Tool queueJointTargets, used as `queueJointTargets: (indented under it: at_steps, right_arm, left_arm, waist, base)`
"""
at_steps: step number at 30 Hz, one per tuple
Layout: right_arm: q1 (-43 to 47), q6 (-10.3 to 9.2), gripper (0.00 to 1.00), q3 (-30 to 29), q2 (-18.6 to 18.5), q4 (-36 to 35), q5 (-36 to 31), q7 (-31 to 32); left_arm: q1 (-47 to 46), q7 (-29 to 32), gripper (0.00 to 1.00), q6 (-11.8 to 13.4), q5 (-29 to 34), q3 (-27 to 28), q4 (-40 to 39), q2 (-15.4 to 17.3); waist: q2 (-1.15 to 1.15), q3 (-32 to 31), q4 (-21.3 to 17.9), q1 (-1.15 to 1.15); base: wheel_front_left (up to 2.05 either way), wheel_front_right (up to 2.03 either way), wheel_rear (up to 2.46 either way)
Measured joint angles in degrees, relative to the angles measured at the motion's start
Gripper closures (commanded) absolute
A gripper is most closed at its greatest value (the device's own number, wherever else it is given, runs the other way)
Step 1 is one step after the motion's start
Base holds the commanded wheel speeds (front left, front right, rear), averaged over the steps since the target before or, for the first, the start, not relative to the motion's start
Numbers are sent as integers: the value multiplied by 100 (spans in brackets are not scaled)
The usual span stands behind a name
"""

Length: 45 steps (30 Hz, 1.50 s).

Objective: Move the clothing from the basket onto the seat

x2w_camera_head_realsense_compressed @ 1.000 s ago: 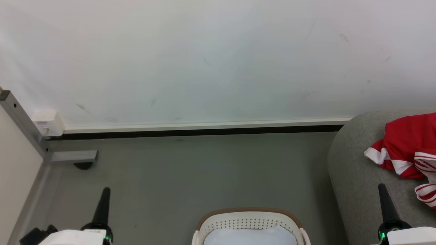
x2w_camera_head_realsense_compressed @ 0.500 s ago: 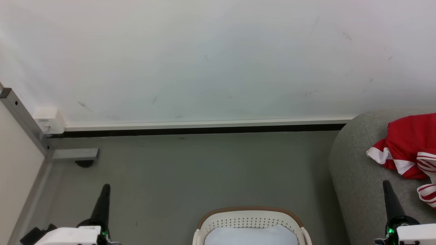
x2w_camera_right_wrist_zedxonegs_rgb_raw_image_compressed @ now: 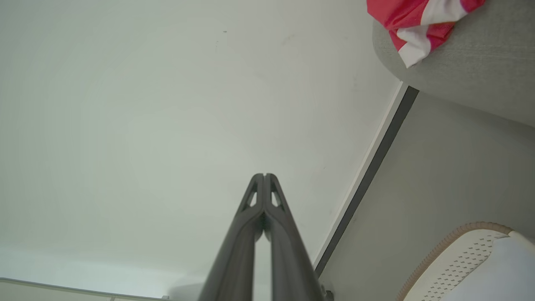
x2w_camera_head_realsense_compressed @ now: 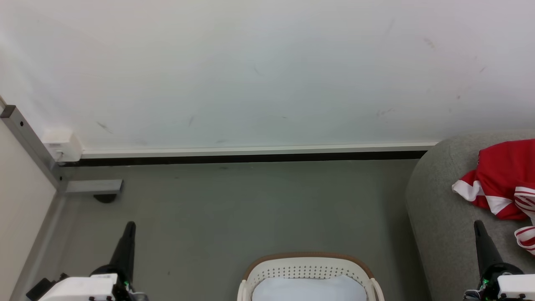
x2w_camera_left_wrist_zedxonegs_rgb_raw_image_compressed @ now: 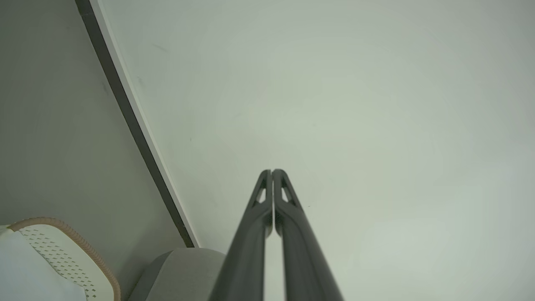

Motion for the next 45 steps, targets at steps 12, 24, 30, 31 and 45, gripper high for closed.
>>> queueJointTargets:
  at_steps: [12, 24, 30, 31, 45]
  right_arm:
    - [-55, 0, 100, 35, -80, -26, 567, 16]
    - [-71, 0, 100, 83, -158, -42, 786, -1]
    - [-72, 0, 100, 114, -181, -52, 820, -13]
    - [-72, 0, 100, 119, -185, -53, 828, -35]
    - [-73, 0, 100, 194, -232, -65, 880, -89]
  left_arm:
    - [-35, 115, 100, 26, -445, 38, -12, -5]
    - [-56, 152, 100, 36, -547, 49, -16, -8]
    - [-56, 152, 100, 36, -547, 49, -16, -8]
    - [-56, 152, 100, 36, -547, 49, -16, -8]
    - [-57, 152, 100, 36, -547, 49, -18, -8]
  waist:
    - [0, 32, 30, 0]
    - [0, 41, 38, 0]
    - [0, 42, 38, 0]
    - [0, 42, 38, 0]
    - [0, 42, 37, 0]
  base:
    - [0, 0, 0]
    - [0, 0, 0]
    - [0, 0, 0]
    - [0, 0, 0]
    - [0, 0, 0]
